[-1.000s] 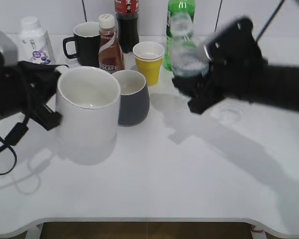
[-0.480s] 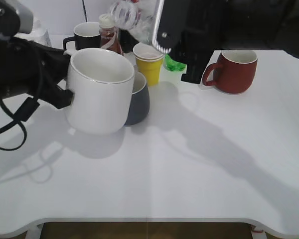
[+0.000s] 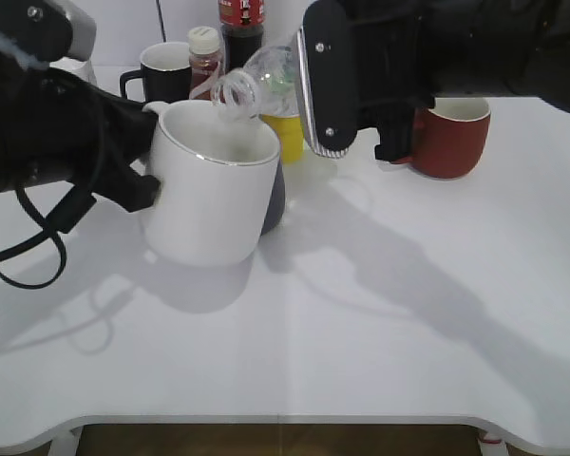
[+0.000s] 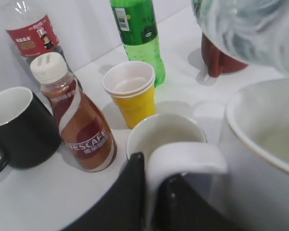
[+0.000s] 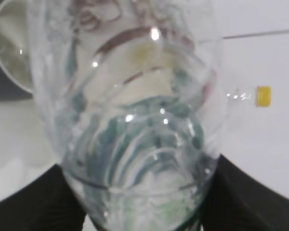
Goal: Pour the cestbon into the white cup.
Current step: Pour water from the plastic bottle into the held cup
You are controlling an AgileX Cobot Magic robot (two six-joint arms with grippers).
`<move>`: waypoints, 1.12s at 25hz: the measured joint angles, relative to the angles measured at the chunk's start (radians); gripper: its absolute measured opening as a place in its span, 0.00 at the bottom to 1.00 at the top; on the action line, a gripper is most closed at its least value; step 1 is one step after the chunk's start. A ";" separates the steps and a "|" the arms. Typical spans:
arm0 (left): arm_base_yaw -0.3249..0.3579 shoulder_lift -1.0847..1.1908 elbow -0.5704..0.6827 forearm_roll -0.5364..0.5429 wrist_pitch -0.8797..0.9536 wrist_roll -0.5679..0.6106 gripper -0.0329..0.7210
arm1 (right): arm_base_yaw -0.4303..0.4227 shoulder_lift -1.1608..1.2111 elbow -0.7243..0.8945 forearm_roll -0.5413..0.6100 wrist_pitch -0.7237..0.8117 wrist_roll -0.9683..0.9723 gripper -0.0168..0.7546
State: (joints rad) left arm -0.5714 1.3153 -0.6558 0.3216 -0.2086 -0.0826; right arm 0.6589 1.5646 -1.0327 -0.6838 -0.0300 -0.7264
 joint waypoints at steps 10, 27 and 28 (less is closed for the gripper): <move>0.000 0.000 0.000 -0.004 0.025 -0.001 0.09 | 0.000 0.000 -0.002 -0.004 -0.001 -0.143 0.60; 0.000 0.000 0.000 -0.003 0.033 -0.001 0.09 | 0.000 0.000 -0.011 -0.008 -0.009 -0.247 0.60; 0.000 0.000 0.000 -0.003 0.033 -0.001 0.09 | 0.000 0.000 -0.011 -0.008 -0.011 -0.254 0.60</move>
State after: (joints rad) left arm -0.5714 1.3153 -0.6558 0.3184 -0.1759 -0.0835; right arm 0.6589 1.5646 -1.0435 -0.6920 -0.0411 -0.9808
